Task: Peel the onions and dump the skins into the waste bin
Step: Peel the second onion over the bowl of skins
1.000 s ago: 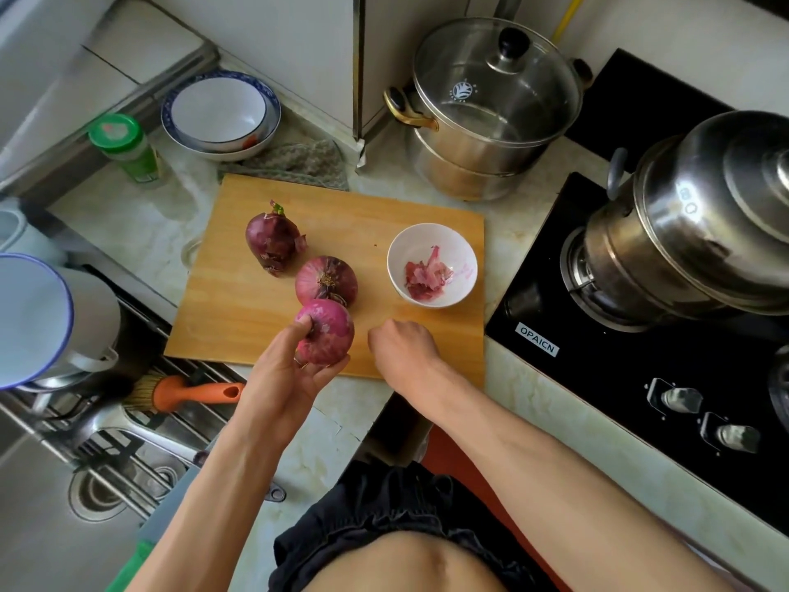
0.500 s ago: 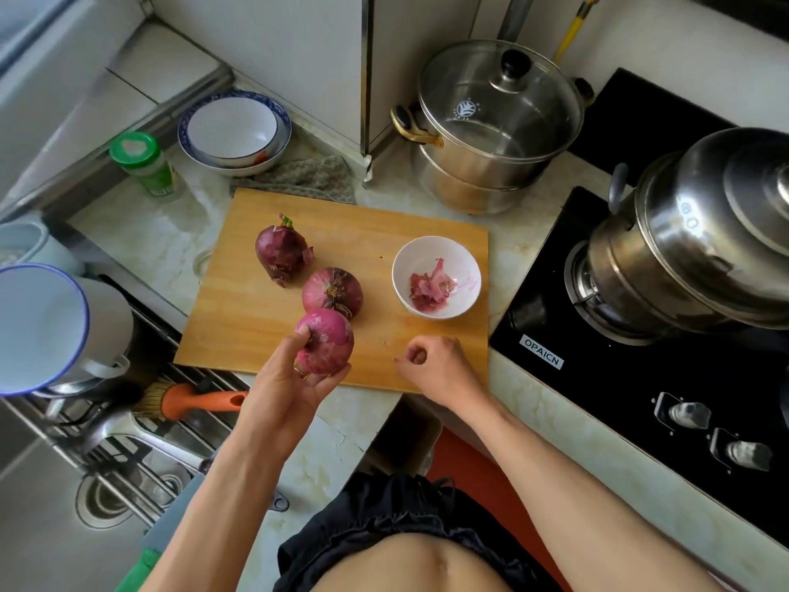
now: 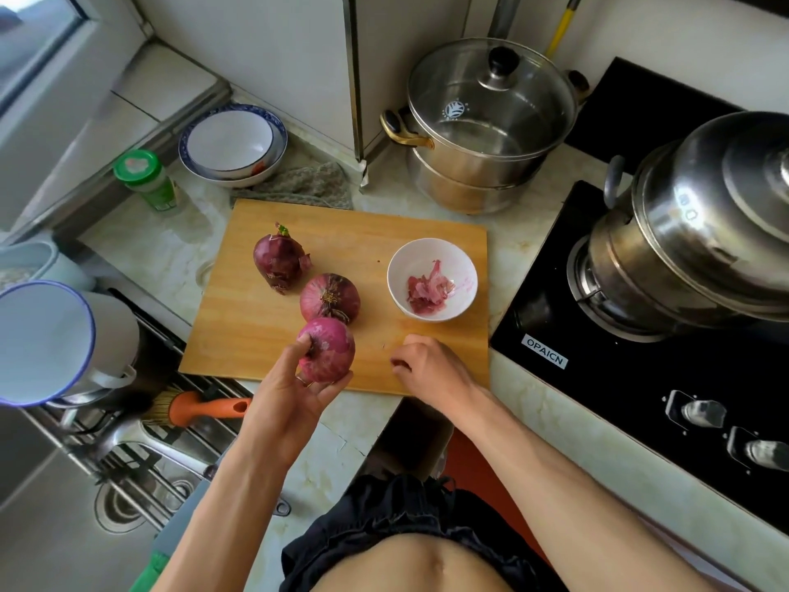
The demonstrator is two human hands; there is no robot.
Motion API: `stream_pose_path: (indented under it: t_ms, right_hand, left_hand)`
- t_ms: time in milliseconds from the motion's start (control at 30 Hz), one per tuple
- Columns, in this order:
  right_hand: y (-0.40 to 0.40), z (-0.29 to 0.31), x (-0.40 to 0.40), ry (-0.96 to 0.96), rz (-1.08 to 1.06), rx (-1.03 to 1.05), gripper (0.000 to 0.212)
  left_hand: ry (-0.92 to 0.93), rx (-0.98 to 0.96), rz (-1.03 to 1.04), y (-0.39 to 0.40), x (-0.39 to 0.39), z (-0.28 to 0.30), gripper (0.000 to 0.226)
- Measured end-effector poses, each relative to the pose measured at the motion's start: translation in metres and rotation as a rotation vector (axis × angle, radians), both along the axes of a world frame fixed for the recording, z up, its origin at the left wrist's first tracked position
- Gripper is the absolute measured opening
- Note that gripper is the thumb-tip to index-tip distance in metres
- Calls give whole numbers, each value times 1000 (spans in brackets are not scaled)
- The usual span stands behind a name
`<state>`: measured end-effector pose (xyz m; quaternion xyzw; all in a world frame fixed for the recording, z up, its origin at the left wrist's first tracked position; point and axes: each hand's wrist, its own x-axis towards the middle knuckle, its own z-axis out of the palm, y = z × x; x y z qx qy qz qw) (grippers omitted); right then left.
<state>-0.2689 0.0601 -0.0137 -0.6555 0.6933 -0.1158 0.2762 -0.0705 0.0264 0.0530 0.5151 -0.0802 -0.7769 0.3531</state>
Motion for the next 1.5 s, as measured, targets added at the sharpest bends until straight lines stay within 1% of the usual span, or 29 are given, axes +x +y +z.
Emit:
stream_pose_path:
  t_ms: [200, 367, 500, 600, 667, 767, 967, 1033, 1100, 1200, 1333, 1500]
  right_hand:
    - [-13, -2, -10, 29, 133, -11, 18]
    - [-7, -10, -14, 71, 260, -166, 9]
    - [0, -14, -11, 90, 267, -338, 22]
    - [5, -18, -8, 133, 238, -333, 27]
    - [5, -22, -7, 153, 218, -291, 22]
    - [5, -21, -10, 61, 139, -202, 13]
    - [10, -18, -16, -208, -140, -82, 12]
    - [11, -20, -17, -249, -167, -73, 11]
    - [15, -23, -17, -256, -131, -142, 10]
    - [21, -29, -16, -204, -34, -266, 13]
    - [30, -29, -15, -79, 71, -331, 27]
    - [36, -33, -16, 66, 170, -439, 32]
  left_hand:
    - [5, 1, 32, 2, 5, 3, 49]
    - [12, 0, 64, 7, 7, 5, 53]
    - [15, -2, 78, 11, 3, 7, 55]
    - [18, -15, 71, 15, -1, 10, 56]
    - [17, -16, 71, 16, -1, 11, 55]
    - [16, -30, 72, 18, -2, 13, 54]
    - [-2, -17, 93, 25, 3, 12, 49]
    - [-9, -5, 97, 27, 3, 10, 48]
    - [-13, 4, 93, 29, 3, 8, 49]
    - [-12, 10, 95, 28, 1, 8, 51]
    - [-11, 5, 95, 25, 1, 9, 53]
    - [-13, 3, 102, 24, 3, 8, 52]
